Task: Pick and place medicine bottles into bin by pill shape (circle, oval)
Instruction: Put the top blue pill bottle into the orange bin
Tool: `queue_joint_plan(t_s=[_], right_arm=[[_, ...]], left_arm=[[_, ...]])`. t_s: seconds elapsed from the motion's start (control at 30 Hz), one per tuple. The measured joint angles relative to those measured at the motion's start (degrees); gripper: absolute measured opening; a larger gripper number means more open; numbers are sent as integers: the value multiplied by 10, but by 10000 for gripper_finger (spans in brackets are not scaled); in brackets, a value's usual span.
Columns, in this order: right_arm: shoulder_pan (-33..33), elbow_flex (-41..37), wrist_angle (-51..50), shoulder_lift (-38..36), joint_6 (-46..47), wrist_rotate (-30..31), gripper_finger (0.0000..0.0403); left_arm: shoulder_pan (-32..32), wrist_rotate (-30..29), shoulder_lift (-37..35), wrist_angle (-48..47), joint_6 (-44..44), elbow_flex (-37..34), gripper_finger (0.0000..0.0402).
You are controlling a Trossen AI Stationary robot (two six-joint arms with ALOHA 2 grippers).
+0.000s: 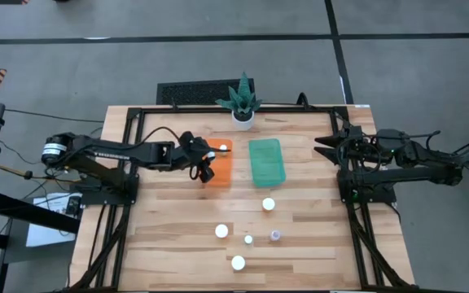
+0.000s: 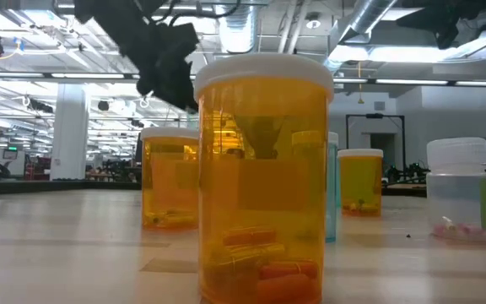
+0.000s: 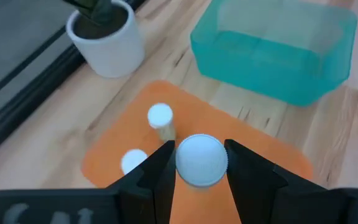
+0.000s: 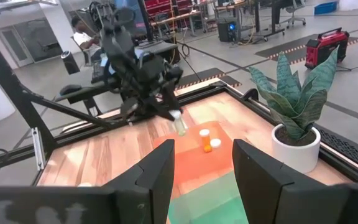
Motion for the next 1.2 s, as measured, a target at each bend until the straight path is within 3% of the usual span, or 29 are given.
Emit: queue_joint_plan(t_s=[0.3,0.83,1.2], right_arm=[[0,0,-9,0,-1,10,175],[0,0,-17,0,0,15,175],[0,0,-18,0,0,16,175]], left_arm=[[3,2,7,175,17,-88,121],[12,22,67,150,8,-88,121],[13,-5,75,111,9,-88,121]])
